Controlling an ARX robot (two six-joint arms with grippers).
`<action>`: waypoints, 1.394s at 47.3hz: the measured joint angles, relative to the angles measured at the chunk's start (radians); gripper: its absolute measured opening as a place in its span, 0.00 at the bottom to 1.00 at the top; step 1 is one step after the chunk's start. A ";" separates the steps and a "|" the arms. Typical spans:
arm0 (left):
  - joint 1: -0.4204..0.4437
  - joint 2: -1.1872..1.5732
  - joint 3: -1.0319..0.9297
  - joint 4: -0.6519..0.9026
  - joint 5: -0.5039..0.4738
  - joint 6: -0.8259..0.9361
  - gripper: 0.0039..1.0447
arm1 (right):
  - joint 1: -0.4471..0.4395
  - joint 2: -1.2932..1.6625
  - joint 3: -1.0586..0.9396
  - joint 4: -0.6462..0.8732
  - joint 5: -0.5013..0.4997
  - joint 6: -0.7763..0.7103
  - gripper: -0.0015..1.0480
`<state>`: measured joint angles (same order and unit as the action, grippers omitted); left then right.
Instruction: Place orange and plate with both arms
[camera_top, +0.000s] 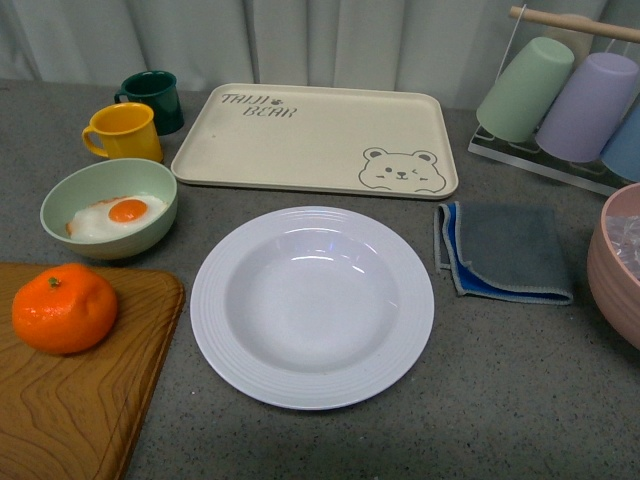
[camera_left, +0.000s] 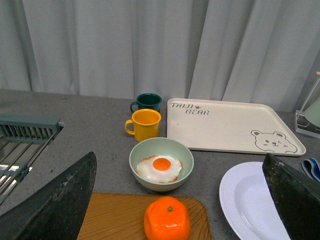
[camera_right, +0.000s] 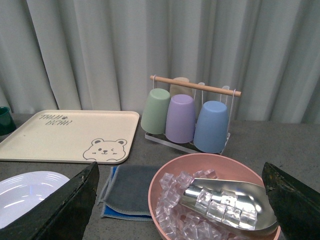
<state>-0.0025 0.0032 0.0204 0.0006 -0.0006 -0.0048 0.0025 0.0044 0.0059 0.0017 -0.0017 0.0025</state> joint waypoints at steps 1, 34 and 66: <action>0.000 0.000 0.000 0.000 0.000 0.000 0.94 | 0.000 0.000 0.000 0.000 0.000 0.000 0.91; 0.000 0.000 0.000 0.000 0.000 0.000 0.94 | 0.000 0.000 0.000 0.000 0.000 0.000 0.91; 0.000 0.000 0.000 0.000 0.000 0.000 0.94 | 0.000 0.000 0.000 0.000 0.000 0.000 0.91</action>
<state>-0.0025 0.0032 0.0204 0.0006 -0.0006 -0.0048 0.0025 0.0044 0.0059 0.0017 -0.0017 0.0025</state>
